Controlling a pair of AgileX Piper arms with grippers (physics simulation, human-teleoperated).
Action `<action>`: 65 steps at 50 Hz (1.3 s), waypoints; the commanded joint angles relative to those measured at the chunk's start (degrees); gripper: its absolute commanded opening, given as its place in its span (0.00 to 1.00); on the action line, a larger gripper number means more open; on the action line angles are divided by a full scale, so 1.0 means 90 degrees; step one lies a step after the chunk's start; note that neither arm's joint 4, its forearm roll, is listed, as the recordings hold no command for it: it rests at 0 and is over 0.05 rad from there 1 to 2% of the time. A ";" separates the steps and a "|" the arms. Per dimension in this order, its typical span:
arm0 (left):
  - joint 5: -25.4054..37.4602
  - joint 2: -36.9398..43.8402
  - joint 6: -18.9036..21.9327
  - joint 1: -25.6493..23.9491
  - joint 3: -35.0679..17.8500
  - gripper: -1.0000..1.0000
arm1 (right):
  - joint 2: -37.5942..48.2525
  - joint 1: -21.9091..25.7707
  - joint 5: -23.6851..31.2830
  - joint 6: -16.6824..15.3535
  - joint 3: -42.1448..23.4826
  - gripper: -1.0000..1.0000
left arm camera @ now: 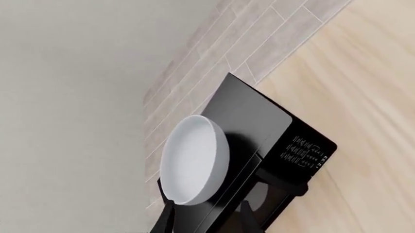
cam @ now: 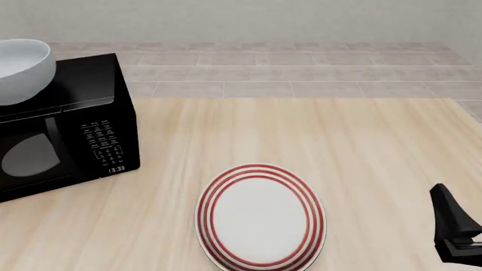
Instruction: Pick up the white bowl and put it on the plate.
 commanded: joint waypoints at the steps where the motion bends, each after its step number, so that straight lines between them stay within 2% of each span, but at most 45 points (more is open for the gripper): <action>1: -0.0343 0.0113 0.0015 0.0038 0.0228 1.00 | 0.0004 -0.0017 -0.0010 -0.0003 0.0009 1.00; 41: -0.0808 0.0678 0.0088 0.0114 0.0187 1.00 | 0.0004 -0.0017 -0.0009 -0.0005 0.0009 1.00; 53: -0.0690 0.0819 0.0096 0.0134 -0.0018 1.00 | 0.0004 -0.0017 -0.0010 -0.0004 0.0009 1.00; 65: -0.0916 0.0971 0.0102 0.0224 0.0100 1.00 | 0.0004 -0.0018 -0.0009 -0.0004 0.0009 1.00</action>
